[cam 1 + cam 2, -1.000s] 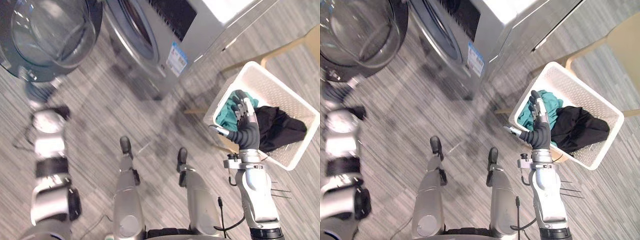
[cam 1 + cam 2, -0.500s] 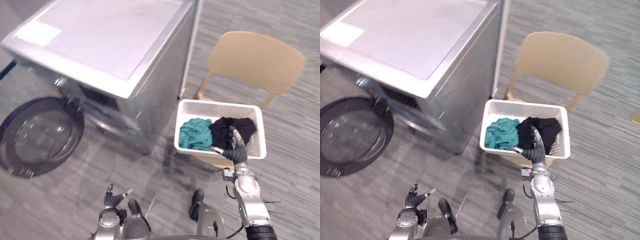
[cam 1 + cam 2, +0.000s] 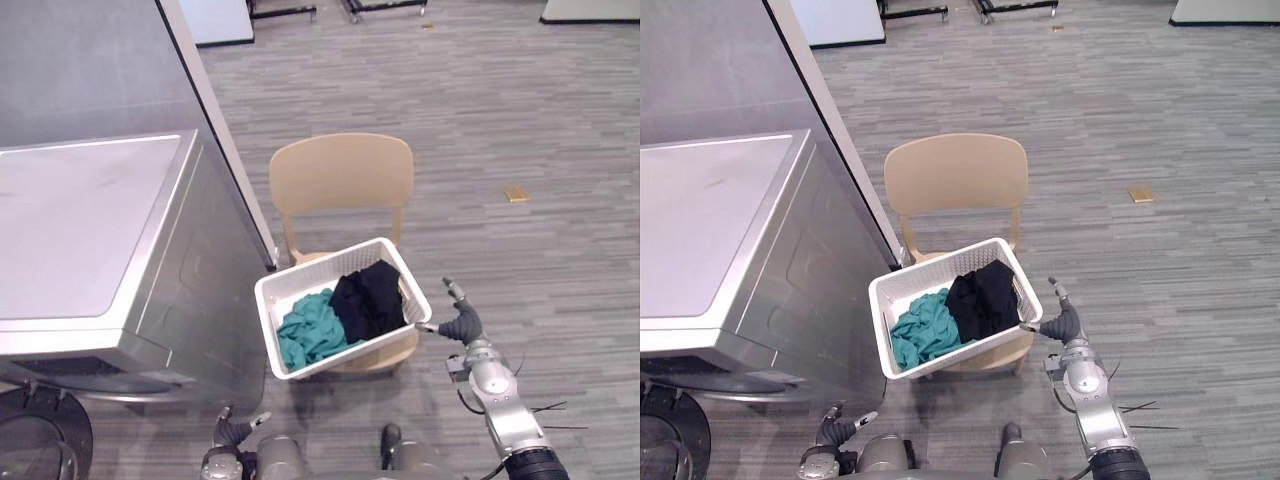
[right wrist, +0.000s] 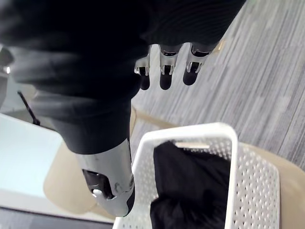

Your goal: Pick up the laundry basket with both hands and put the clothes into the washing machine.

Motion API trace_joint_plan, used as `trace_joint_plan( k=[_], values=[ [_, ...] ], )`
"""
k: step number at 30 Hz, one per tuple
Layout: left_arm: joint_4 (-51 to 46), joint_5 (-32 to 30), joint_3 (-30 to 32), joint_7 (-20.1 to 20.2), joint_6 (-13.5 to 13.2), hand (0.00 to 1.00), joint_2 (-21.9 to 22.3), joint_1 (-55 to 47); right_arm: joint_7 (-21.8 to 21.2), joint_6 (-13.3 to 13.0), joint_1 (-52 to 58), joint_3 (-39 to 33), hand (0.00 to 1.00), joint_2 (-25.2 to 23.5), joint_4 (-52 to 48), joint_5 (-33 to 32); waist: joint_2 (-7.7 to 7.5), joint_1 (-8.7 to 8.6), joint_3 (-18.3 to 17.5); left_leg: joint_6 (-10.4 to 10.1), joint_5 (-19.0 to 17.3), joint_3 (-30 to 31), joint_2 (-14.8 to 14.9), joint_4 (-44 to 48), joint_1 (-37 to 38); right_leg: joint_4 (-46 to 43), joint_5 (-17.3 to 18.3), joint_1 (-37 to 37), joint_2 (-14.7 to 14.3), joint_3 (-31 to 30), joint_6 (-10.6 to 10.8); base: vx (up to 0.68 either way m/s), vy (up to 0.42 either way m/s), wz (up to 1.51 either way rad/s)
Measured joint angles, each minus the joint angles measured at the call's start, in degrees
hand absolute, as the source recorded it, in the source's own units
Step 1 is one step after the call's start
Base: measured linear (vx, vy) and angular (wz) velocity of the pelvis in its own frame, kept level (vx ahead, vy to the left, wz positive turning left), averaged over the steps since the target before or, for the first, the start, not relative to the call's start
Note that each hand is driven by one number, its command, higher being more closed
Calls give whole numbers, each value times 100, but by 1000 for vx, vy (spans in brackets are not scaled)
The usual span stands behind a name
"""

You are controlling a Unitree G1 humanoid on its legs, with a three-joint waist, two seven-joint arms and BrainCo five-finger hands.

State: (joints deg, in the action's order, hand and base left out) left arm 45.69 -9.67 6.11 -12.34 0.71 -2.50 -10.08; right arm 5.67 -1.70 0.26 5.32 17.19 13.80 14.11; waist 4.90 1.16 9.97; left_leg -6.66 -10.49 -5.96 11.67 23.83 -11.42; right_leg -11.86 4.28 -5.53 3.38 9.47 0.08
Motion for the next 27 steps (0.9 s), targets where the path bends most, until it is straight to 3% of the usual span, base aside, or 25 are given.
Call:
trace_joint_plan(
  k=[1,4,7,11,13,17,21,24,25,27],
  values=[
    [146,0,-52,12,4,0,-70,10,-67,-14,-271,281,0,82,242,89,50,77,53,131,307,22,-88,-197,-6,12,15,-9,-1,-119,122,81,182,-37],
    [247,-1,-121,70,-5,0,-209,79,-109,-36,-810,743,0,266,454,378,-85,116,154,295,425,68,-419,-476,-262,199,-115,-183,257,-19,371,86,135,19],
    [337,-1,-162,83,-8,0,-230,279,-100,-52,-1651,1071,0,434,978,587,-16,252,462,435,552,102,-632,-566,-397,198,-201,-315,448,40,465,20,124,29],
    [336,0,-166,15,-51,0,-257,400,-86,-109,-2649,1774,0,537,1565,969,43,451,805,505,642,195,-780,-620,-656,210,-266,-492,571,176,487,-19,75,22],
    [328,0,-164,-33,-135,0,-277,446,-83,-131,-3021,1977,0,538,1890,1121,38,469,967,541,686,306,-832,-657,-794,198,-267,-552,606,311,486,-30,33,35],
    [295,9,-163,-68,-193,0,-315,697,-32,-93,-3787,2057,0,577,2878,1367,63,702,1342,564,901,511,-955,-753,-1115,114,-294,-844,697,474,496,-25,24,31],
    [285,116,-167,-194,-223,0,-318,864,113,56,-4184,2061,0,582,3492,1530,78,917,1393,564,1027,670,-1014,-809,-1493,-21,-275,-1201,747,658,479,-13,7,26],
    [174,282,-163,-297,-237,0,-303,1086,205,193,-4526,2265,0,575,3838,1601,80,950,1453,546,1202,831,-1072,-1008,-1740,-190,-219,-1505,811,806,430,-15,-5,31],
    [131,354,-158,-309,-250,0,-281,1209,222,229,-4657,2275,100,558,3933,1640,76,1002,1516,529,1223,849,-1073,-1011,-1837,-283,-173,-1633,829,825,420,-34,-19,17],
    [-9,461,-155,-321,-272,0,-220,1332,331,262,-4773,2288,100,567,4006,1693,76,1048,1531,523,1320,918,-1088,-1095,-1990,-418,-112,-1826,864,920,416,-37,-34,20]
  ],
)
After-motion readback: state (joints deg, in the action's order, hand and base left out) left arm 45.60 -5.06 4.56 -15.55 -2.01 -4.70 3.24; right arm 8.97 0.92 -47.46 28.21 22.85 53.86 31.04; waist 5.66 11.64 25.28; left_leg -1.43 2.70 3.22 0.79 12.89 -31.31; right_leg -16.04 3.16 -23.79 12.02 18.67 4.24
